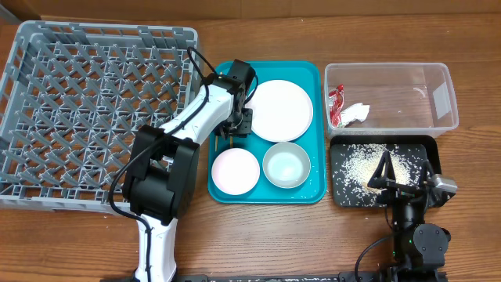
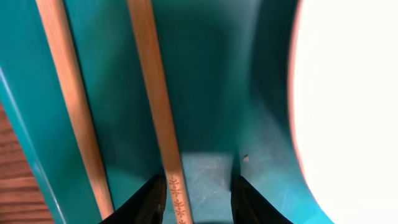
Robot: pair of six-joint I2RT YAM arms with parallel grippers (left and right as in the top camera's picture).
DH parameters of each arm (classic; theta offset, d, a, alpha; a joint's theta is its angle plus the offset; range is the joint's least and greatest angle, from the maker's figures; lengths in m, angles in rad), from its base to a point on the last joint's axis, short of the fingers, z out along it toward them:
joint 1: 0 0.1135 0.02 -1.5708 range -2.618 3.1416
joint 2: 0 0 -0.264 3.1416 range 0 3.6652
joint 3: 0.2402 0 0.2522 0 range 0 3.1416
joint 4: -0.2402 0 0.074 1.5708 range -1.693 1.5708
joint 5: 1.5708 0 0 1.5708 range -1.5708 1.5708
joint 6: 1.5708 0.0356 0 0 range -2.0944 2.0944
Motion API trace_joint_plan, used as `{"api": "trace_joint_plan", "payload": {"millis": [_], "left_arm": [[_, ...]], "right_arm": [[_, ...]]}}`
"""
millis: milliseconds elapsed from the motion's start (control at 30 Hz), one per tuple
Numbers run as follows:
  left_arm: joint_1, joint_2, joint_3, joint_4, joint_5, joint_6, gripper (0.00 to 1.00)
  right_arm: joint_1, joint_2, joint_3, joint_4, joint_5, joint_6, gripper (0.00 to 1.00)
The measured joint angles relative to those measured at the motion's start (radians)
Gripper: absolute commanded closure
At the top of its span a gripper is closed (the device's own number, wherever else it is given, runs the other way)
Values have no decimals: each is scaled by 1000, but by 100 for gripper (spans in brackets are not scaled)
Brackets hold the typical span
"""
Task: Sort waste into correct bins and load items into the dishwasher
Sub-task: 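Carry the chopstick left and drop it into the grey dish rack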
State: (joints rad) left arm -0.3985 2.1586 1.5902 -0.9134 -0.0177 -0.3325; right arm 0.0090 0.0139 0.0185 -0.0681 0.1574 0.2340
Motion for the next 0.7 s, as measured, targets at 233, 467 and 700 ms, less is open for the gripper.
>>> {"api": "trace_joint_plan", "payload": {"millis": [233, 467, 700], "left_arm": [[3, 0, -9, 14, -16, -79, 73], [15, 0, -7, 18, -12, -90, 95], [55, -1, 88, -138, -11, -82, 96]], "right_arm": [[0, 0, 0, 0, 0, 1, 0], [0, 0, 0, 0, 0, 0, 0], [0, 0, 0, 0, 0, 1, 0]]}}
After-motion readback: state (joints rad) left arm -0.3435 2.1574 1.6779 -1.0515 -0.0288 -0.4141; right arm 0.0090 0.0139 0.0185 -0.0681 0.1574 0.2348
